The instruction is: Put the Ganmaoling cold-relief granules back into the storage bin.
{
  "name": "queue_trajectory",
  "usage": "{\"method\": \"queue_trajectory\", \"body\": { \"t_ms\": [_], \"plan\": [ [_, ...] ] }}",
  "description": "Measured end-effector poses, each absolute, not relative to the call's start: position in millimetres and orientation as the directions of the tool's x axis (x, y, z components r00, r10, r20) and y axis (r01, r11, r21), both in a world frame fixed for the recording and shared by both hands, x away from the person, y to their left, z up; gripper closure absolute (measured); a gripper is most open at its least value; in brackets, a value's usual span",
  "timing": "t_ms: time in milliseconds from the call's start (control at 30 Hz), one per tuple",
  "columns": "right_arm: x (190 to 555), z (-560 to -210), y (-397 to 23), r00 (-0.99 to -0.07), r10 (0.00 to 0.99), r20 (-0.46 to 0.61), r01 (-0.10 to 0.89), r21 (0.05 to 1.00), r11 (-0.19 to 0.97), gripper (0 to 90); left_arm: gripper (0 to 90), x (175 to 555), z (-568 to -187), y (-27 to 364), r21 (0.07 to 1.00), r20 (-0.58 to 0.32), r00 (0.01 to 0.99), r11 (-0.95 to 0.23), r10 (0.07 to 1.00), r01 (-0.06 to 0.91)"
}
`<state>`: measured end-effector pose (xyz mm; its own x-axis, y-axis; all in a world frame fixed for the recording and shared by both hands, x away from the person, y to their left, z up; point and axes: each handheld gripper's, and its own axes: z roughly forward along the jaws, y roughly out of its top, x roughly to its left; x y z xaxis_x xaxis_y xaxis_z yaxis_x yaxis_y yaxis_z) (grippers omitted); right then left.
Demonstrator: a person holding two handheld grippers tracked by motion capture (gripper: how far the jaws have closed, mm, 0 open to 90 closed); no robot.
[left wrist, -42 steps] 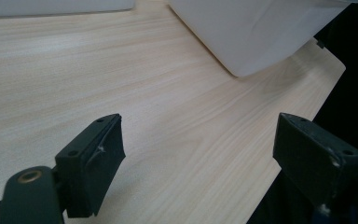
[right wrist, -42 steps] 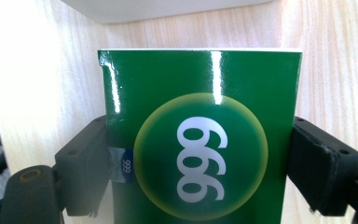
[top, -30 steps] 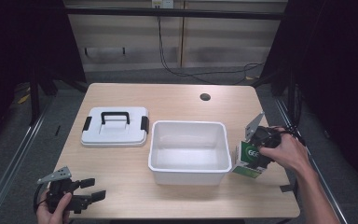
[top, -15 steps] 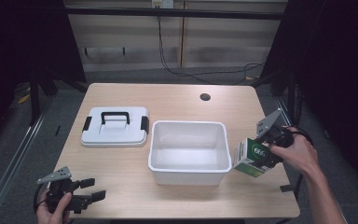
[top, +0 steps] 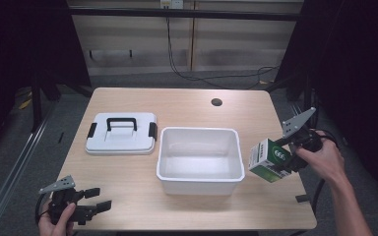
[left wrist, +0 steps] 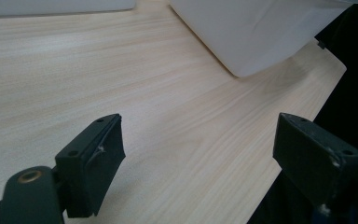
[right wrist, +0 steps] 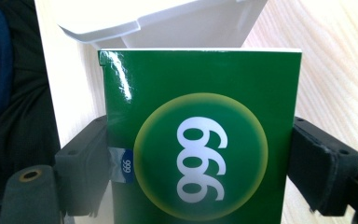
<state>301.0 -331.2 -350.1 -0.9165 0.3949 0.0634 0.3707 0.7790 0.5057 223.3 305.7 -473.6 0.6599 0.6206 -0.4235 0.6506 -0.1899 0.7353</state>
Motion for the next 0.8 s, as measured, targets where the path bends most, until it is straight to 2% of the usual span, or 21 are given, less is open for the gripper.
{"method": "queue_trajectory", "body": {
  "t_ms": [400,800],
  "plan": [
    [294,-335,-339,-0.916,0.401,0.030,0.347,0.562,0.751,16.0,16.2,223,-473,306,0.737,-0.425,0.659,-0.186,0.621,0.650],
    [291,-318,-344,-0.914,0.406,-0.006,0.299,0.666,0.683,16.0,16.2,223,-474,306,0.734,-0.428,0.655,-0.183,0.623,0.654]
  ]
}}
